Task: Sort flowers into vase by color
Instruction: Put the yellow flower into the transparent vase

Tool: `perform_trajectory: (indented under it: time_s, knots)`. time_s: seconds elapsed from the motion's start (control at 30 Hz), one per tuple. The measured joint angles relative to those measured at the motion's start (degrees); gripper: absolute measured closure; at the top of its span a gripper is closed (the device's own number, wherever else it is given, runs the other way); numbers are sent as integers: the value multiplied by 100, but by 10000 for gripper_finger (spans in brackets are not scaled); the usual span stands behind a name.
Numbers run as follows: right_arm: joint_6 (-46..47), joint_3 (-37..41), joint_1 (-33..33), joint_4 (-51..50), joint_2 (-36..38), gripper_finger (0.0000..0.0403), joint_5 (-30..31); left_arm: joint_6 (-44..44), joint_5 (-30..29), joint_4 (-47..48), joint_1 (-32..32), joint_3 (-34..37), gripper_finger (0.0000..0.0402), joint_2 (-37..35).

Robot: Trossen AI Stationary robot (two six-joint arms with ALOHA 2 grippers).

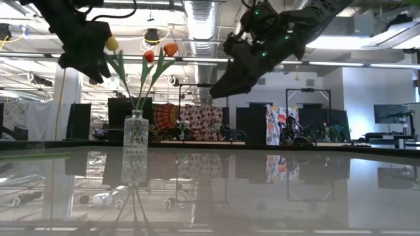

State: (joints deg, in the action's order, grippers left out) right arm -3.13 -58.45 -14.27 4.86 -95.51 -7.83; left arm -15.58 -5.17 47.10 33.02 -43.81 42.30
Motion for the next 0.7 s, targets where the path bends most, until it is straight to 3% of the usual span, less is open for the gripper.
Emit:
perform_trajectory:
  time_s: [0.13, 0.27, 0.57, 0.7]
  knots:
    - [171, 196, 206, 299, 115, 210, -136, -523, 787, 321, -511, 113, 207, 0]
    - [203, 196, 495, 349, 119, 210, -138, -1085, 1085, 228, -1394, 455, 207, 4]
    - [226, 196, 1071, 313, 119, 210, -138, -2959, 1131, -830, -4112, 1248, 207, 36]
    - [336, 196, 1237, 315, 119, 210, -138, -3928, 784, -974, -5150, 1380, 207, 254]
